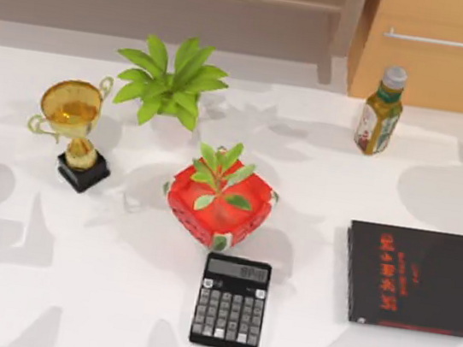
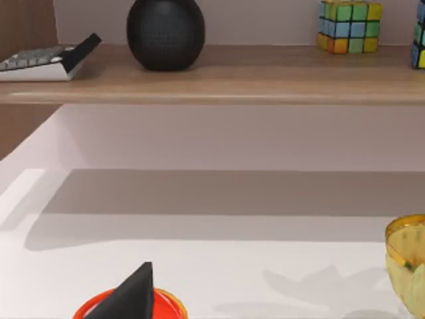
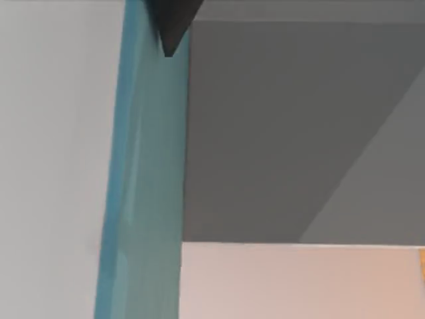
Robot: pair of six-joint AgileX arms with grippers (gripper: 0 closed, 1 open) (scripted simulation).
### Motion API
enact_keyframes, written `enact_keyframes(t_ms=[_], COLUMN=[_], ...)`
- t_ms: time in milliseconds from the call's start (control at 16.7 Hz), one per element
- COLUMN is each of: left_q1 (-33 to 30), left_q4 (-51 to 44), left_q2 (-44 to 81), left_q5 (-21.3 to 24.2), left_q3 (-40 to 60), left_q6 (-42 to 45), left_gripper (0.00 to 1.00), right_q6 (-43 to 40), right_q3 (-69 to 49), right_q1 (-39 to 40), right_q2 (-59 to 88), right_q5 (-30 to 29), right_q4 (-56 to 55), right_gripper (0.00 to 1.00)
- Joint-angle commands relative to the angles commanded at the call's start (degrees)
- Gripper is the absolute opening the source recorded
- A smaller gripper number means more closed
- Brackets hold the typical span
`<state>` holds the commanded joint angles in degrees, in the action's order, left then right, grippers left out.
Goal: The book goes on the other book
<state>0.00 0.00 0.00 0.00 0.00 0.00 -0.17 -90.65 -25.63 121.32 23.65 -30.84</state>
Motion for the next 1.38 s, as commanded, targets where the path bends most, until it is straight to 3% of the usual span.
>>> enact_keyframes(t_ms=[900,1140,1380], left_q1=[0.0,0.0,0.0], left_q4=[0.0,0.0,0.0], left_q2=[0.0,0.0,0.0], left_q5=[0.0,0.0,0.0], left_q3=[0.0,0.0,0.0], left_q6=[0.0,0.0,0.0], left_gripper=[1.00,1.00,1.00], right_q6=[2.4,10.7,26.9], right_q3=[4.9,11.0,21.9], right_q1=[2.5,4.5,8.2], right_q2=[-8.7,-15.5,-26.4], right_q5=[-1.1,-8.3,-21.2], right_q4=[2.6,7.7,11.4], right_gripper=[0.00,0.00,0.00])
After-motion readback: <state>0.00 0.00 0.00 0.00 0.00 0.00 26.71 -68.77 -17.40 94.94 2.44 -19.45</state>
